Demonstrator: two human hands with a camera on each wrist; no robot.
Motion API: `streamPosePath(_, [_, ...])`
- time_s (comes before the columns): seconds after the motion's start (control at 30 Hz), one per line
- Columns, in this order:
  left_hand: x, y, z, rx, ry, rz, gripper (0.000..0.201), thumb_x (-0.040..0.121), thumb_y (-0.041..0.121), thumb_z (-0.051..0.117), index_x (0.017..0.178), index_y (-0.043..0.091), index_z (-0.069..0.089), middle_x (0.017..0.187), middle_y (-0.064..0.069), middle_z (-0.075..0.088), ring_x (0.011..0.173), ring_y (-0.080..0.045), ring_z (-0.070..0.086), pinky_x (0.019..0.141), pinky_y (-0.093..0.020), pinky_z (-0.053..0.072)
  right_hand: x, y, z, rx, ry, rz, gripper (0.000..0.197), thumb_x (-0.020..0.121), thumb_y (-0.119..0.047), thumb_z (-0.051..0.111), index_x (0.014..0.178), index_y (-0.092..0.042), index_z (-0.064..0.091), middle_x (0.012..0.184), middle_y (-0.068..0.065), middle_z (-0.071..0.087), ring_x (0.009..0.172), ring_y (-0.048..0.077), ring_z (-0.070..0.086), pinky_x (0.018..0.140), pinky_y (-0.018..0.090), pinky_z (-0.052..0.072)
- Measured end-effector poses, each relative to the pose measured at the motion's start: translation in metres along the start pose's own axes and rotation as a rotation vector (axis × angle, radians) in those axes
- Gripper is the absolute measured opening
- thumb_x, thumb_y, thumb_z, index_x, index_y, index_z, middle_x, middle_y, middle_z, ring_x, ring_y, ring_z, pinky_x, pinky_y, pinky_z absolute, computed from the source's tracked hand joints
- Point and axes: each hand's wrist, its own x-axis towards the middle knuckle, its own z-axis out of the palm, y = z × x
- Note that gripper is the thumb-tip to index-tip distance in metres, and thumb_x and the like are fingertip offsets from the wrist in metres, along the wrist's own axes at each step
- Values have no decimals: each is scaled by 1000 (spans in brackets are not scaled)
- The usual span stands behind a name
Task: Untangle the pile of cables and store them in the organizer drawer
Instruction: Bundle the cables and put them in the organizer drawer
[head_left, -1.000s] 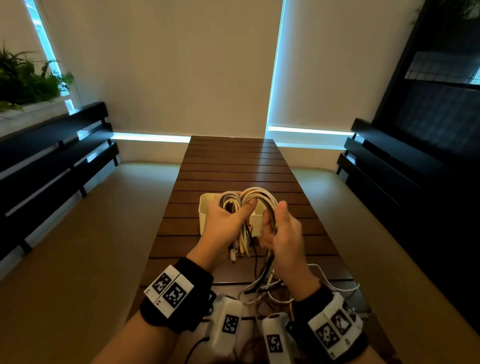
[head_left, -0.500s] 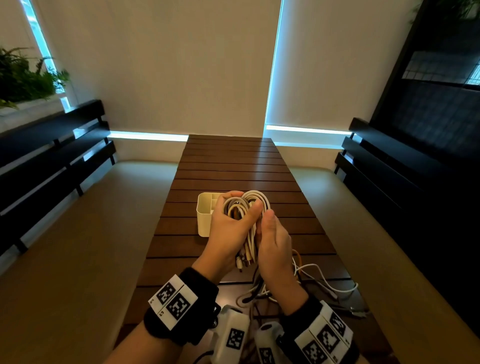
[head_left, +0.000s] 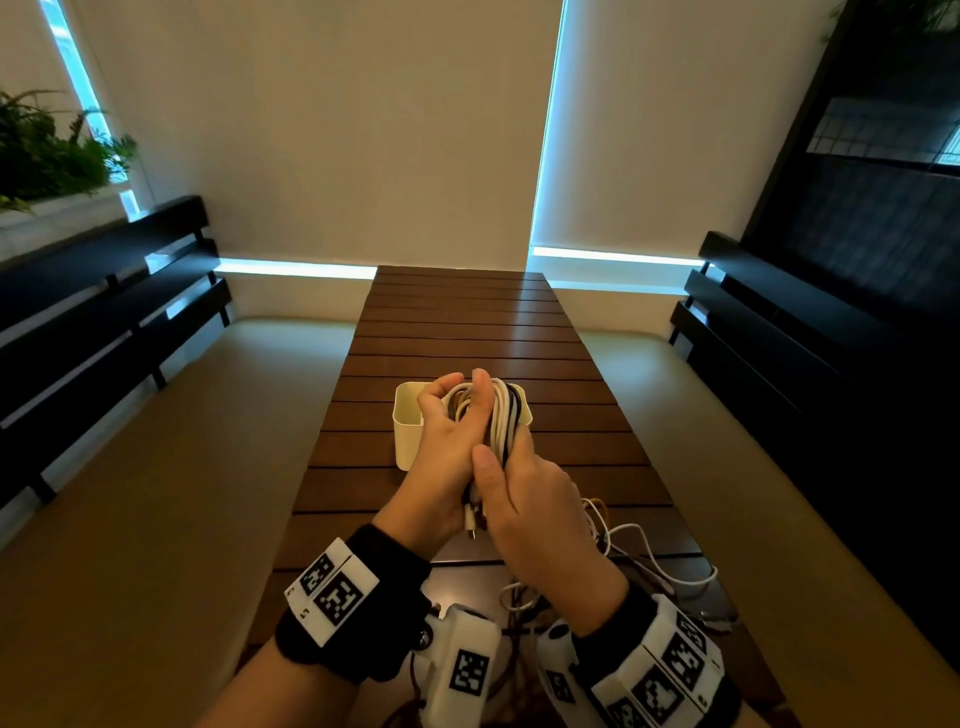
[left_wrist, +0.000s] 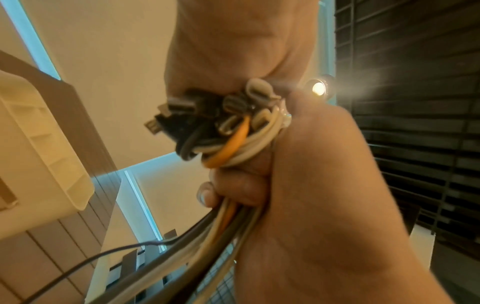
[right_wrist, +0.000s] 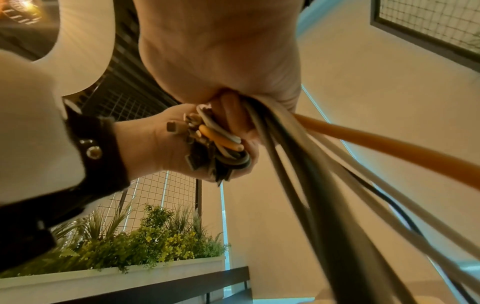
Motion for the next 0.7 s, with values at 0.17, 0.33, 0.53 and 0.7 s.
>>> streamPosePath(0.17, [-1, 6, -3, 52, -22, -42, 54, 78, 54, 49, 121, 26, 33, 100, 1, 54, 86, -10, 60, 66, -20, 55, 0, -12, -8, -113, -133, -2, 41, 76, -50, 31, 102, -18, 34, 73, -7, 46, 62, 13, 45, 58, 25, 35])
streamPosePath(0.33, [1, -2, -11, 132, -23, -74, 78, 66, 0, 79, 126, 24, 35, 110, -9, 58, 91, -19, 62, 65, -25, 56, -1, -21, -13, -281, -245, -8, 34, 75, -48, 30, 89, -18, 37, 66, -7, 37, 65, 15, 43, 60, 27, 31])
streamPosePath(0.53, [3, -17, -13, 95, -77, -152, 97, 44, 10, 90, 126, 27, 40, 117, -11, 58, 101, -25, 62, 76, -32, 54, -5, -22, -14, -433, -321, -40, 39, 89, -43, 39, 109, -15, 57, 101, 5, 64, 87, 24, 58, 65, 29, 32])
streamPosePath(0.7, [5, -22, -15, 71, -98, -106, 43, 69, 11, 80, 107, 20, 63, 92, -7, 65, 82, -20, 63, 77, -35, 53, -4, -21, -12, -419, -336, -42, 33, 88, -39, 41, 105, -13, 53, 94, 6, 63, 82, 24, 60, 63, 29, 33])
